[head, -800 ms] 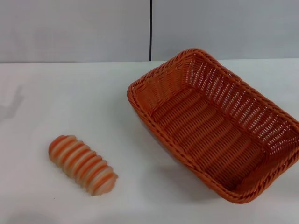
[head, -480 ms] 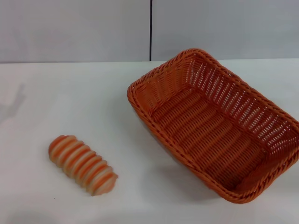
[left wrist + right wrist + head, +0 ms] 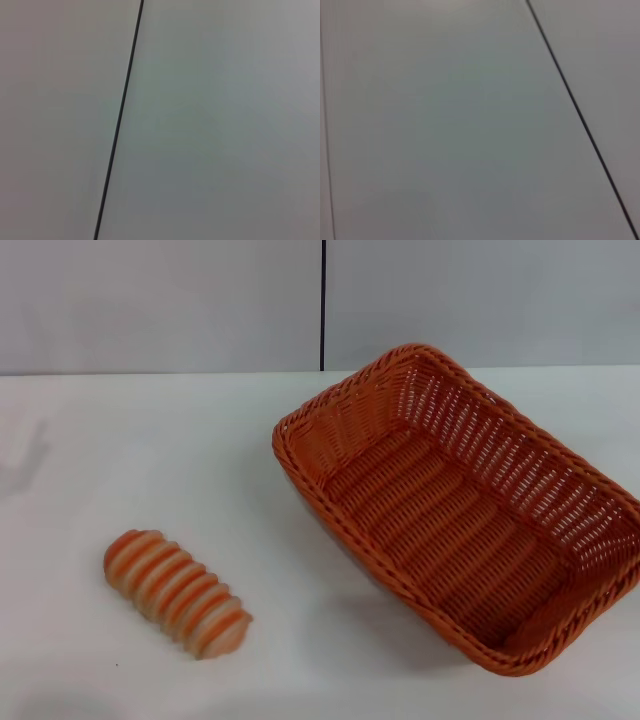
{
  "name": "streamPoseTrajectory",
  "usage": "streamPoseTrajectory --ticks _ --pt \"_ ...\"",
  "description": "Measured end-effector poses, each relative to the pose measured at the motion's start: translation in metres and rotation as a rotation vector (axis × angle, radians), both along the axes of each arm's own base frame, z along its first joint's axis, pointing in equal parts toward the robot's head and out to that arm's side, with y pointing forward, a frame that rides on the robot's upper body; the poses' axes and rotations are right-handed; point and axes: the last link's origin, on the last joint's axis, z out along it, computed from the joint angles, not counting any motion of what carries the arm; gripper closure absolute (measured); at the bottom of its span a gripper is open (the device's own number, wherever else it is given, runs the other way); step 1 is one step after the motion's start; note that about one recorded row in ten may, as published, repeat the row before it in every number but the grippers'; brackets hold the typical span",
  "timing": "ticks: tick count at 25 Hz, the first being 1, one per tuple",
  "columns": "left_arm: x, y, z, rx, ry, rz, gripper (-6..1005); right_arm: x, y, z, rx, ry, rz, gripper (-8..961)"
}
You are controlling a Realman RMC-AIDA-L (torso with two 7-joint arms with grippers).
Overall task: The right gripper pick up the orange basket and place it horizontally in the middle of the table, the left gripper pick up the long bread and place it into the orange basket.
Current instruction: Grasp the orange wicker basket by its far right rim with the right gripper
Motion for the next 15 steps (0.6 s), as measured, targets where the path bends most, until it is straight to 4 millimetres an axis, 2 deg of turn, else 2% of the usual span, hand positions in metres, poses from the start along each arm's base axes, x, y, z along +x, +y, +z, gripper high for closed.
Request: streamPoseTrajectory --ticks 2,4,7,8,11,12,13,15 --pt "0.0 0.003 -0.001 -0.007 -0.003 0.002 196 -0.003 0.007 0.015 -0.111 -0.041 -0.048 317" --pt "0.0 0.003 -0.001 -0.007 -0.003 0.002 197 -0.006 0.01 0.019 -0.152 -0.054 -0.065 319" --pt "0.001 0.006 -0.004 -0.016 -0.007 0.007 199 -0.015 0.025 0.03 -0.33 -0.11 -0.145 319" --pt "0.001 0.006 -0.004 -0.016 -0.007 0.007 199 -0.015 0.025 0.03 -0.33 -0.11 -0.145 318" --pt "0.001 0.006 -0.004 -0.017 -0.007 0.007 201 -0.02 0.039 0.033 -0.488 -0.151 -0.234 317" --pt "0.001 0.006 -0.004 -0.018 -0.008 0.007 201 -0.023 0.048 0.03 -0.612 -0.189 -0.302 317" --pt "0.001 0.007 -0.004 -0.019 -0.01 0.007 202 -0.023 0.048 0.03 -0.612 -0.189 -0.302 317" --pt "0.001 0.007 -0.004 -0.02 -0.012 0.006 203 -0.029 0.055 0.027 -0.724 -0.24 -0.356 318"
